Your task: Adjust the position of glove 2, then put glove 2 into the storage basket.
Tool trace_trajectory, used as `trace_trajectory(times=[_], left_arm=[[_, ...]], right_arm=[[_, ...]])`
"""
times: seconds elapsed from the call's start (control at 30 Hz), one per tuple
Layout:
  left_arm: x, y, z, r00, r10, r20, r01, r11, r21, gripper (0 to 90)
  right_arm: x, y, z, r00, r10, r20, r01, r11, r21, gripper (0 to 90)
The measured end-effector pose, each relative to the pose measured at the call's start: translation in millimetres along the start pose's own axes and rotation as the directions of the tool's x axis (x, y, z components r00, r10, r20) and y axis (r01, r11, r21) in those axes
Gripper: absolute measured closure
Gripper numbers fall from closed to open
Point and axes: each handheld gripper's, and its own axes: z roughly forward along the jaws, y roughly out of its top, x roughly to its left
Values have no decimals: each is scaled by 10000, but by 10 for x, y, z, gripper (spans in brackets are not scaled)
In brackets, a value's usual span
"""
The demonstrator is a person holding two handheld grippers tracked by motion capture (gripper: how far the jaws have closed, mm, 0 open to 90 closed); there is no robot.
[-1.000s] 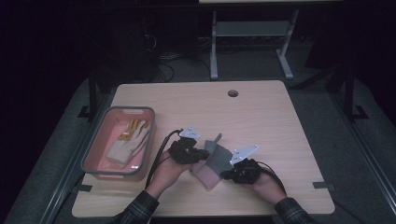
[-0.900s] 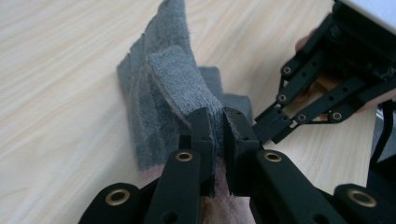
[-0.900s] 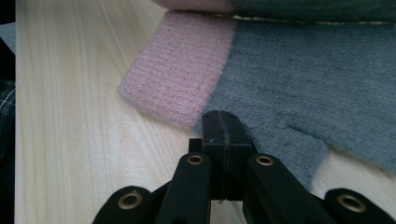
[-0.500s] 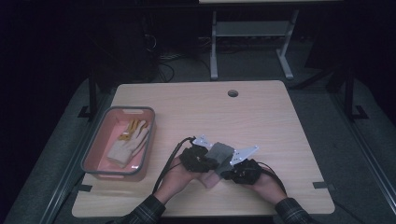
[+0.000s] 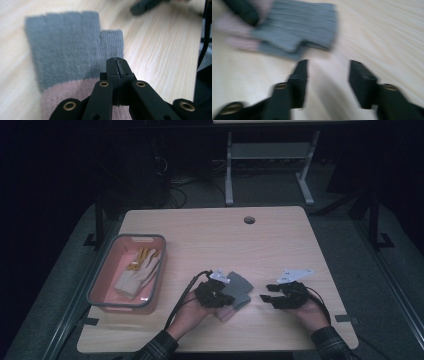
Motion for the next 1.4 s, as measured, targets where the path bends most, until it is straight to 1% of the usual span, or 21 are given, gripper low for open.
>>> trace_trajectory(times=[0.03, 0.07, 0.1, 0.13, 0.27, 0.4, 0.5, 0.53, 0.57, 0.6, 0.7, 0.73, 0.77, 0.93, 1.0, 1.03, 1.07, 1.1, 1.13, 1.3, 1.4], left_arm=[[0, 0, 0, 10000, 0, 0, 0, 10000, 0, 893], [-6, -11, 34, 10000, -17, -20, 17, 10000, 0, 893], [-6, -11, 34, 10000, -17, -20, 17, 10000, 0, 894], [-9, -8, 31, 10000, 50, -71, -49, 10000, 45, 894], [-11, -47, -8, 9997, 233, -107, -230, 9995, 217, 894], [-7, -111, -79, 9992, 366, -166, -359, 9986, 383, 894], [-4, -146, -115, 9992, 357, -197, -349, 9985, 413, 894], [1, -184, -148, 9992, 377, -166, -371, 9986, 364, 891], [11, -194, -174, 9986, 508, -165, -499, 9975, 494, 884], [2, -204, -177, 9992, 394, -118, -390, 9987, 318, 871], [4, -194, -211, 9984, 564, -60, -562, 9980, 301, 765], [-9, -173, -222, 9979, 637, -138, -634, 9978, 205, 765], [-4, -151, -240, 9959, 887, -150, -883, 9959, 217, 661], [22, -83, -255, 9921, 1238, -202, -1238, 9923, -12, 389], [64, -26, -248, 9874, 1558, -292, -1557, 9878, 60, 301], [64, -26, -248, 9874, 1558, -292, -1557, 9878, 60, 245], [89, -3, -231, 9856, 1609, -514, -1610, 9869, 28, 245], [109, 7, -211, 9855, 1584, -604, -1590, 9873, -49, 200], [153, 25, -174, 9828, 1704, -709, -1700, 9854, 125, 147], [203, 15, -52, 9812, 1802, -696, -1773, 9831, 456, 132], [202, -3, -5, 9815, 1776, -711, -1743, 9834, 508, 129]], right_arm=[[0, 0, 0, 10000, 0, 0, 0, 10000, 0, 452], [-92, -44, -6, 9988, 308, 387, -308, 9995, -9, 374], [-92, -44, -6, 9988, 308, 387, -308, 9995, -9, 374], [-155, -78, -3, 9961, 520, 709, -519, 9986, -29, 313], [-239, -130, 19, 9919, 852, 939, -858, 9963, 25, 235], [-272, -154, 57, 9872, 897, 1322, -920, 9957, 117, 179], [-275, -157, 78, 9842, 884, 1536, -927, 9955, 213, 170], [-290, -170, 108, 9810, 716, 1804, -772, 9967, 242, 154], [-286, -173, 110, 9798, 845, 1811, -914, 9954, 302, 146], [-298, -178, 116, 9806, 863, 1761, -922, 9954, 255, 140], [-306, -182, 117, 9795, 919, 1792, -970, 9951, 200, 139], [-310, -184, 118, 9800, 878, 1787, -926, 9955, 187, 136], [-302, -190, 121, 9787, 1032, 1775, -1068, 9942, 109, 134], [-315, -201, 129, 9792, 958, 1787, -970, 9953, -17, 127], [-317, -206, 138, 9790, 970, 1794, -968, 9953, -96, 118], [-317, -206, 138, 9790, 970, 1794, -968, 9953, -96, 118], [-316, -207, 138, 9789, 982, 1791, -980, 9951, -99, 118], [-317, -207, 139, 9789, 972, 1796, -968, 9952, -109, 118], [-316, -207, 139, 9789, 975, 1796, -971, 9952, -109, 118], [-315, -204, 143, 9785, 1020, 1791, -1014, 9948, -125, 117], [-317, -204, 143, 9787, 994, 1798, -987, 9950, -126, 117]])
